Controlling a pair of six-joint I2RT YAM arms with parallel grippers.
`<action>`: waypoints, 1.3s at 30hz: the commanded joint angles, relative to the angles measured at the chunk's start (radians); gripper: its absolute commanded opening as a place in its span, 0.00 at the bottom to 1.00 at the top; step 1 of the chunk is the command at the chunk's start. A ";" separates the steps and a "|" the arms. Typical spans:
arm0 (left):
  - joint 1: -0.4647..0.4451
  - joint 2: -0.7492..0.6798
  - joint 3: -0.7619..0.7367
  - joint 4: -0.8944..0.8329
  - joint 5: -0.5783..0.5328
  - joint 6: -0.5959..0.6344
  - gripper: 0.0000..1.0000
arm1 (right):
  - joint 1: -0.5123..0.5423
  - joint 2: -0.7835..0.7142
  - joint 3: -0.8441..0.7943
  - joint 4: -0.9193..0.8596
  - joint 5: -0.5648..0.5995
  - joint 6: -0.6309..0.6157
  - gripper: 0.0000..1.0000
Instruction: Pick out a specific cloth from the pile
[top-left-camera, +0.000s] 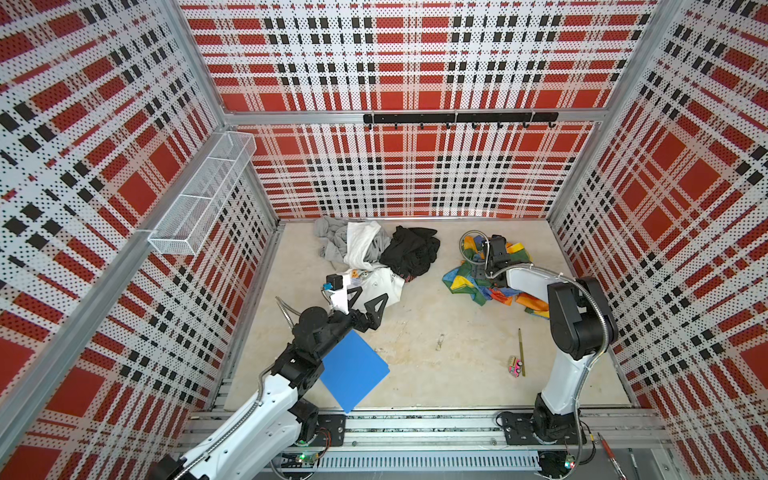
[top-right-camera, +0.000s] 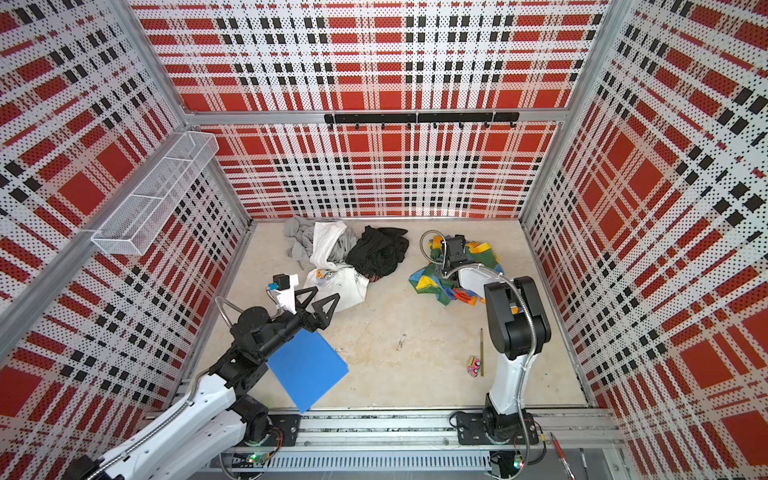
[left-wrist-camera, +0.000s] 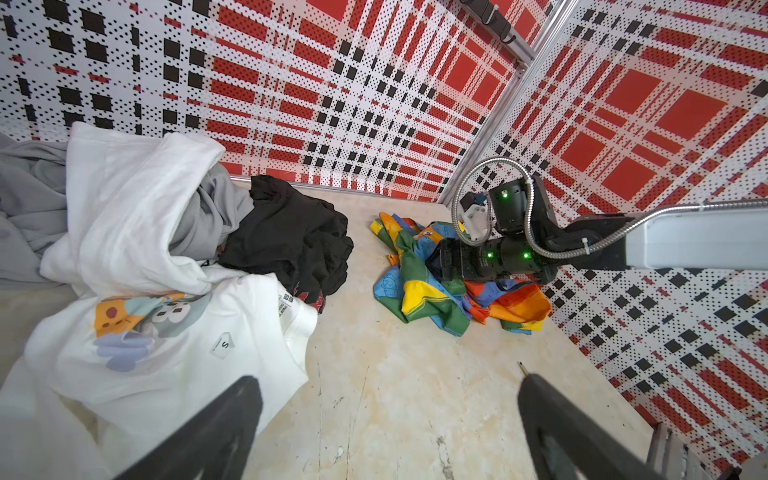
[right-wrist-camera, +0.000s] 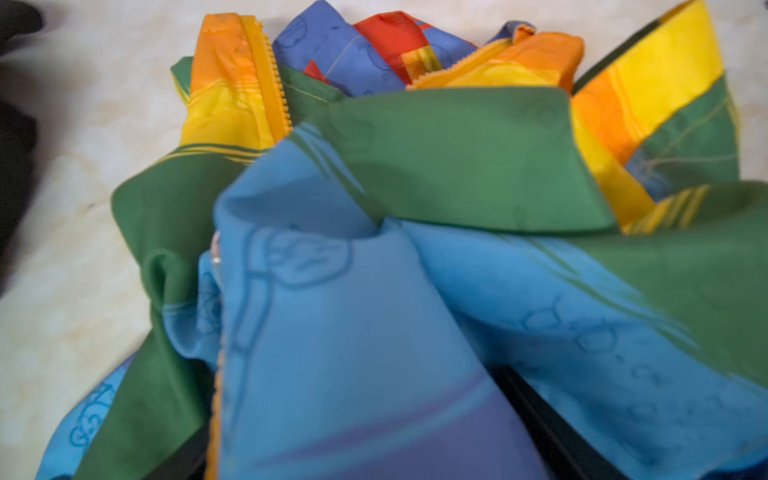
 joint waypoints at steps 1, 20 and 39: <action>0.008 -0.013 0.003 0.000 0.005 0.002 0.99 | -0.017 0.008 0.042 0.028 -0.012 -0.038 0.90; 0.007 -0.010 0.033 -0.031 -0.011 0.004 0.99 | -0.034 -0.164 0.000 0.032 -0.070 -0.049 0.94; 0.148 0.042 0.127 -0.211 -0.190 0.019 0.99 | -0.019 -0.966 -0.495 0.194 -0.055 -0.096 1.00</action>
